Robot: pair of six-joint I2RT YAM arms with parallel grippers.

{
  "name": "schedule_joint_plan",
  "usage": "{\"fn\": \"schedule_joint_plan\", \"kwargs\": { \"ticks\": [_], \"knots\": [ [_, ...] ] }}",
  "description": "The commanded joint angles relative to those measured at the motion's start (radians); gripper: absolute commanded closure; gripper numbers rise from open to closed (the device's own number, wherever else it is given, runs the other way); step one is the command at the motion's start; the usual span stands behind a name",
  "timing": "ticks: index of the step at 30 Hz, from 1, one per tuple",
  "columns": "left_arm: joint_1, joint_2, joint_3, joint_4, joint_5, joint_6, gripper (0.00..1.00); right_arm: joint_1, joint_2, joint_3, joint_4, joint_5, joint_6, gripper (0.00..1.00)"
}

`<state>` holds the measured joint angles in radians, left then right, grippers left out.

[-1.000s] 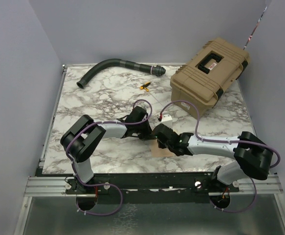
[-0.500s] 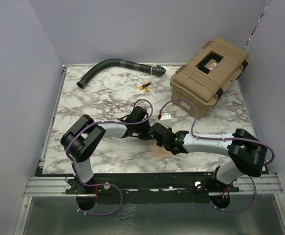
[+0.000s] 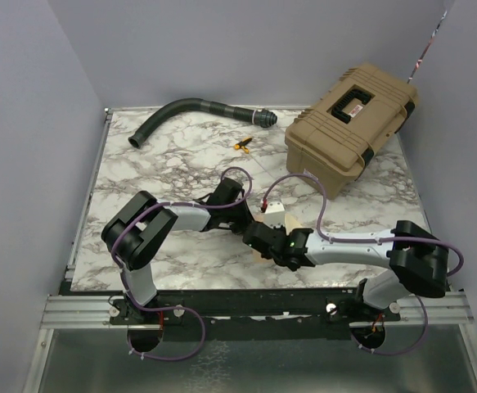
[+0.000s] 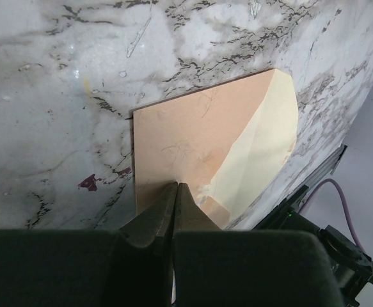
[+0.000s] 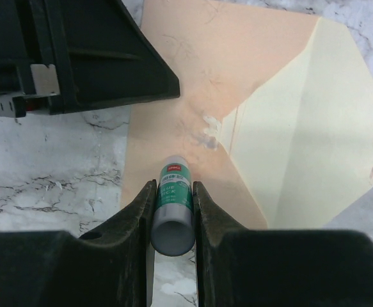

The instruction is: Place the letter into the envelope and seal it

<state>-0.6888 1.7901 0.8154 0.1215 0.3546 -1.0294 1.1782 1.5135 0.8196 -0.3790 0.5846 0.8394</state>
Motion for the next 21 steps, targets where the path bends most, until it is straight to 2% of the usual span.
{"fn": "schedule_joint_plan", "kwargs": {
  "ticks": [1, 11, 21],
  "knots": [
    [0.018, 0.061, -0.064, -0.158, -0.101, 0.046, 1.00, 0.006, -0.002, -0.039, -0.139, 0.015, 0.062, 1.00],
    [0.018, 0.054, -0.072, -0.158, -0.082, 0.049, 1.00, -0.103, 0.063, -0.004, -0.073, 0.022, 0.019, 1.00],
    [0.019, 0.049, -0.068, -0.158, -0.080, 0.042, 1.00, -0.140, 0.110, 0.024, -0.008, -0.020, -0.042, 1.00]
  ]
}}
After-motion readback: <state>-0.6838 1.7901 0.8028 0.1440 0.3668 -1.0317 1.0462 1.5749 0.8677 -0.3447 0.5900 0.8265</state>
